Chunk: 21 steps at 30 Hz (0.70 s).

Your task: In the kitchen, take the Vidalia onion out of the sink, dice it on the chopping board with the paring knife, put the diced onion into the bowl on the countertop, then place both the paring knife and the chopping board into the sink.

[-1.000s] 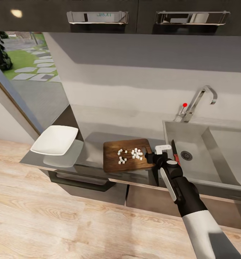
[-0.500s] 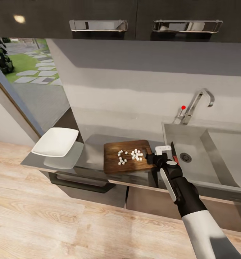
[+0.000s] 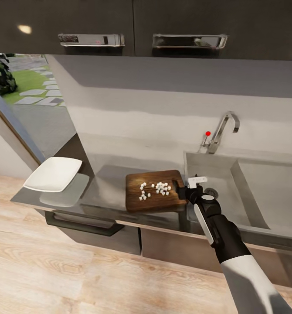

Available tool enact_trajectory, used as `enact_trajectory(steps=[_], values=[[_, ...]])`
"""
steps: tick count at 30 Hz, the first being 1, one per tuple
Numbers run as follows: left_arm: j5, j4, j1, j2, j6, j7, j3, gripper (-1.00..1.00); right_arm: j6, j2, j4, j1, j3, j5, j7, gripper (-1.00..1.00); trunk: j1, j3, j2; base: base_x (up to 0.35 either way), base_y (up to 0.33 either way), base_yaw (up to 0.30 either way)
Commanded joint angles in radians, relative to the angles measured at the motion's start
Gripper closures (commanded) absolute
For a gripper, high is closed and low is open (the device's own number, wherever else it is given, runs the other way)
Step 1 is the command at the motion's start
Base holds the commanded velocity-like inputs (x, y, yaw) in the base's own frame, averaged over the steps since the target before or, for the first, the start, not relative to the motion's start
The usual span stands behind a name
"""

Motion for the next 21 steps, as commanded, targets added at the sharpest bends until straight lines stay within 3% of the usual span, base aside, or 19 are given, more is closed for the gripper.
enact_trajectory(steps=[1,12,21], values=[[0.010,-0.001,0.000,0.002,-0.003,0.008,-0.008,-1.00,0.014,0.000,-0.002,-0.001,0.001,-0.004,-0.005,1.00,0.001,0.000,-0.002,0.000,0.108,0.000],[0.010,-0.001,0.000,0.002,-0.002,0.008,-0.008,-1.00,0.057,0.000,-0.002,-0.001,0.000,-0.003,-0.006,1.00,0.001,0.017,-0.002,0.000,0.221,0.000],[0.010,-0.001,0.000,0.002,-0.002,0.008,-0.008,-1.00,0.065,0.000,-0.006,-0.001,-0.001,-0.003,-0.007,1.00,0.001,0.032,-0.002,0.017,0.042,0.000]])
